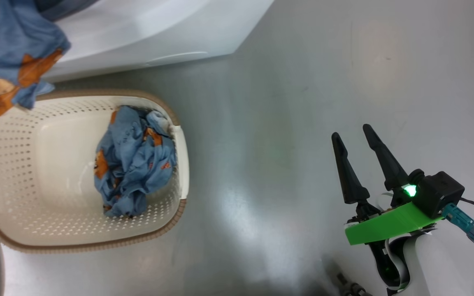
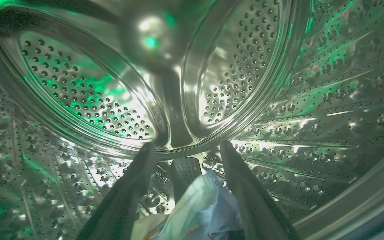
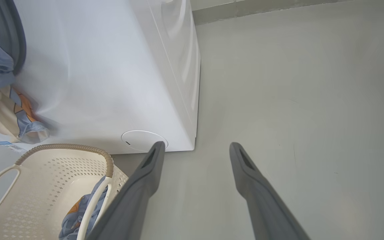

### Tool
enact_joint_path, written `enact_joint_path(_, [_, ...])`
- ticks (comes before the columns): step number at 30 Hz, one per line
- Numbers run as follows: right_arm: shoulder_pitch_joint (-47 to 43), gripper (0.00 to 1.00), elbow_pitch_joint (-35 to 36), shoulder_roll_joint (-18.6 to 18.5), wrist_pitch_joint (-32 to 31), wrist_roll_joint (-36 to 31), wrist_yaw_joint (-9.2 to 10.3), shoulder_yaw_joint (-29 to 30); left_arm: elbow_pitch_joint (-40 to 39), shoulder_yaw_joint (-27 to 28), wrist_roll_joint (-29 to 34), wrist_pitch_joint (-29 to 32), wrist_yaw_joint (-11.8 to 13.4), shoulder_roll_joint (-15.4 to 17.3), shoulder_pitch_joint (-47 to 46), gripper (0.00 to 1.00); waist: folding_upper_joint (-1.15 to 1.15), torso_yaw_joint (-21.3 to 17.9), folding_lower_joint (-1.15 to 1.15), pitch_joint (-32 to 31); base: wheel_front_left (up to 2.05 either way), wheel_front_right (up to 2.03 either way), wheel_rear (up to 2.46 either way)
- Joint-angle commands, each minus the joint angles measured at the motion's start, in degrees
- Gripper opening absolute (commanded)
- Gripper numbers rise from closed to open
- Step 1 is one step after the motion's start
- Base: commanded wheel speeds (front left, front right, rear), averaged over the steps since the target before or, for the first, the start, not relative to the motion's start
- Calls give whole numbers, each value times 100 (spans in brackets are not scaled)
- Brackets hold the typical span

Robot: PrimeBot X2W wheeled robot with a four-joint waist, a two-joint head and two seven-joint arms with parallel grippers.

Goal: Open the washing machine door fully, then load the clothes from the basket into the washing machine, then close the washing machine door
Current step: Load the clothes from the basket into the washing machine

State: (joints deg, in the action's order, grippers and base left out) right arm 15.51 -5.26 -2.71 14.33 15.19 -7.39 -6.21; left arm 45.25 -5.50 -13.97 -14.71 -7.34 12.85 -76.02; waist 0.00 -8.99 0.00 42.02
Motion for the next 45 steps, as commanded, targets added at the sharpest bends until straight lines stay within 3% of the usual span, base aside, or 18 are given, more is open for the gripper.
enact_joint_path(1, [-83,100,89,-17,67,-8,-10,-94,-96,83,-15,-29,-13,219,121,100,0,83,0,-79,0,0,0])
enact_joint_path(24, [-178,100,-36,-17,67,-201,-10,165,-398,369,-88,-29,-14,-275,1343,100,0,699,0,-963,0,0,0])
enact_joint_path(34, [-245,100,-31,-17,67,-218,-10,213,-1005,456,121,-29,-10,-412,2051,100,0,847,0,-1093,0,0,0])
enact_joint_path(45, [-332,100,44,-17,67,-235,-10,286,-2370,652,274,-29,-12,-740,3393,100,0,988,0,-1110,0,0,0])
